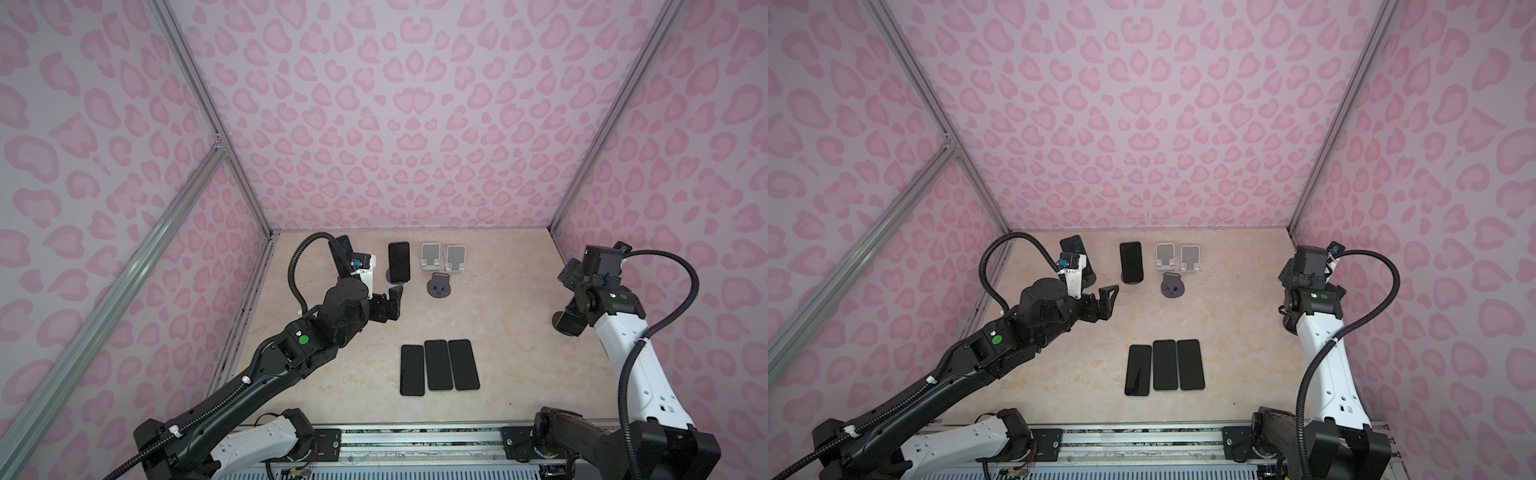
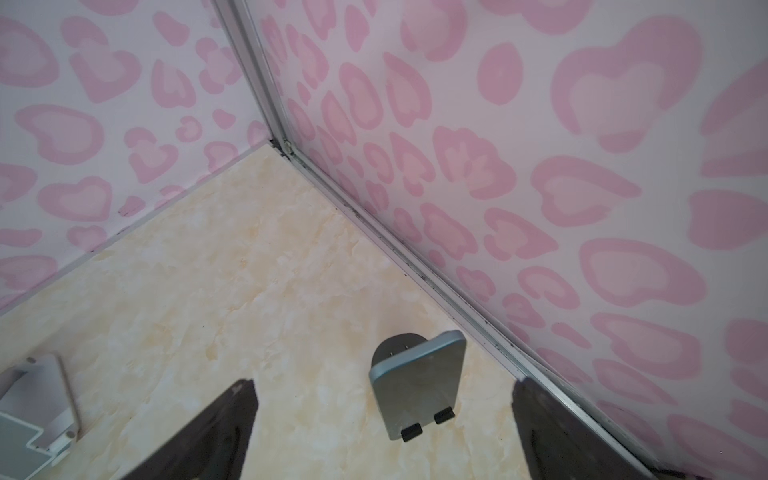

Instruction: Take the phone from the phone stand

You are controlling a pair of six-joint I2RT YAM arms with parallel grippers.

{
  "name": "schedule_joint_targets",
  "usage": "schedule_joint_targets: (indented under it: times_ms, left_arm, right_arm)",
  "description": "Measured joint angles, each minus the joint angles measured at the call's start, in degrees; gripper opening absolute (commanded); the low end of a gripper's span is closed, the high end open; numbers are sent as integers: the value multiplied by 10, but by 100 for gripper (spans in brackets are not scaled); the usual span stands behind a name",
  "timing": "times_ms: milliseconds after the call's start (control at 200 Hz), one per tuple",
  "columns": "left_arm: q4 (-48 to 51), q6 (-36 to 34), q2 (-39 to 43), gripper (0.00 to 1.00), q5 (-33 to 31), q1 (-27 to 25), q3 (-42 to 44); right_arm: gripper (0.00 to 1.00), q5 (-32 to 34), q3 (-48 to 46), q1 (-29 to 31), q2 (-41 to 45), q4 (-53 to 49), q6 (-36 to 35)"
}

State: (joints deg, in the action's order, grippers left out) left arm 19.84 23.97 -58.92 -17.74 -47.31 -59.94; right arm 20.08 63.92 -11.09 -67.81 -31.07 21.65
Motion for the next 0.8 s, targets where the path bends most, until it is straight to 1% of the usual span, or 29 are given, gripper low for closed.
schedule_joint_targets:
  times_ms: [70,245,375,505,670,800]
  left_arm:
    - [0,1,3,95,9,0,0]
    - [0,14,5,96,16,0,0]
    - [0,22,1,96,30,0,0]
    - [0,30,0,96,43,1,0]
    - [0,30,7,96,45,1,2]
    - [0,30,12,96,45,1,4]
  right_arm:
    - [98,-1,2,-7,-13,-3,-5]
    - [98,0,-27,-22,-26,-5,-15]
    - [98,4,-48,-38,-23,-1,-17]
    - [98,-26,-44,-65,-52,-3,-21]
    - [98,-53,-50,-69,-62,0,-28]
    - [98,-54,-51,-71,-71,-1,-30]
